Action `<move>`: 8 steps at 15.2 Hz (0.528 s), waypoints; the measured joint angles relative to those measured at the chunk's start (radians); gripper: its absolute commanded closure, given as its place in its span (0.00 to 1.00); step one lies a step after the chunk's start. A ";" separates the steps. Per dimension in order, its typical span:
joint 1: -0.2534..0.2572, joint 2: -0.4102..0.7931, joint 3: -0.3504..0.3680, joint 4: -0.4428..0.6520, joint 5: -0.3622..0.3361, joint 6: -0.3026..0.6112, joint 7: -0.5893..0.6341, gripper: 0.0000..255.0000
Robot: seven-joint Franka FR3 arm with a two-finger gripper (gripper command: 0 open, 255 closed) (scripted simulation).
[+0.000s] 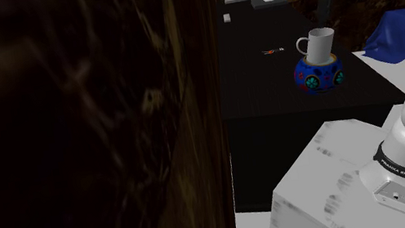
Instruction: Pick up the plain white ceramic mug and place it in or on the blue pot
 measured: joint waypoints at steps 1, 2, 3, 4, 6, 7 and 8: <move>0.000 -0.003 0.002 0.029 0.001 -0.031 -0.003 0.00; 0.001 0.001 0.003 0.046 0.003 -0.044 -0.005 0.00; 0.002 0.004 0.004 0.055 0.005 -0.051 -0.004 0.00; 0.003 0.006 0.004 0.061 0.005 -0.055 -0.005 0.00; 0.003 0.006 0.004 0.064 0.005 -0.058 -0.006 0.00; 0.003 0.007 0.004 0.064 0.005 -0.059 -0.006 0.00; 0.003 0.007 0.004 0.064 0.005 -0.059 -0.006 0.00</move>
